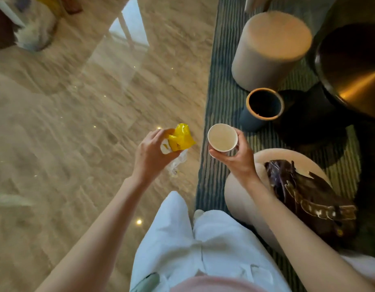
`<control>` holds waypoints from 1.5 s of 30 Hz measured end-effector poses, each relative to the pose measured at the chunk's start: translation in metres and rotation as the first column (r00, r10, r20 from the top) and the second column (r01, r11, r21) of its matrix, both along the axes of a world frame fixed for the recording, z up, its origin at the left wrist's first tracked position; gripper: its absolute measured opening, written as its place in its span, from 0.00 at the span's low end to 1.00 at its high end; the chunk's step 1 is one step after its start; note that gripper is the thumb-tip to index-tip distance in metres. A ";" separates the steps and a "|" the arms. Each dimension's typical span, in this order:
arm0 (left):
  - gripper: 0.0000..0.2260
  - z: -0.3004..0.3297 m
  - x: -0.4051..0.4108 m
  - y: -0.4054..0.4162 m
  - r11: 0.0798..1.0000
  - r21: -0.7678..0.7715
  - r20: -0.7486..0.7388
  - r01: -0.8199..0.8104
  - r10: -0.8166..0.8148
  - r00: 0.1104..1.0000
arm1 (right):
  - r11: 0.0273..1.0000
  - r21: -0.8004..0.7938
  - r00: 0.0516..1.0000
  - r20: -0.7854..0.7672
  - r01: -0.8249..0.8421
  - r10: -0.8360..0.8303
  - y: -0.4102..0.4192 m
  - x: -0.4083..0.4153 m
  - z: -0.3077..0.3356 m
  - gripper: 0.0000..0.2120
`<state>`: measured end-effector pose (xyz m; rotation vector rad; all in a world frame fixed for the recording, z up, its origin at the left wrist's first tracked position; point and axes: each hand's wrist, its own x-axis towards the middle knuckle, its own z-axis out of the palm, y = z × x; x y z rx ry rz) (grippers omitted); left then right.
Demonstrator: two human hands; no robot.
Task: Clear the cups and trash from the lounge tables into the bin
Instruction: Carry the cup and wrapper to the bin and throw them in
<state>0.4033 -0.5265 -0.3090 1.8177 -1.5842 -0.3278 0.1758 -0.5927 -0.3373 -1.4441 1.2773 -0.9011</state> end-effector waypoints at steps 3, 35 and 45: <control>0.24 -0.010 0.021 -0.081 0.997 0.018 0.013 0.069 -0.069 0.998 | 0.997 0.023 0.998 0.003 0.069 -0.069 -0.067 0.019 -0.013 0.35; 0.28 -0.108 -0.199 -0.784 0.112 0.294 -0.147 0.949 -0.976 0.161 | 0.083 0.085 0.092 -0.108 0.993 -0.990 -0.510 -0.051 -0.098 0.33; 0.21 -0.196 -0.311 -0.831 -0.316 0.227 -0.209 0.921 -0.940 -0.271 | -0.398 0.163 -0.385 -0.111 0.903 -0.916 -0.546 -0.003 -0.180 0.34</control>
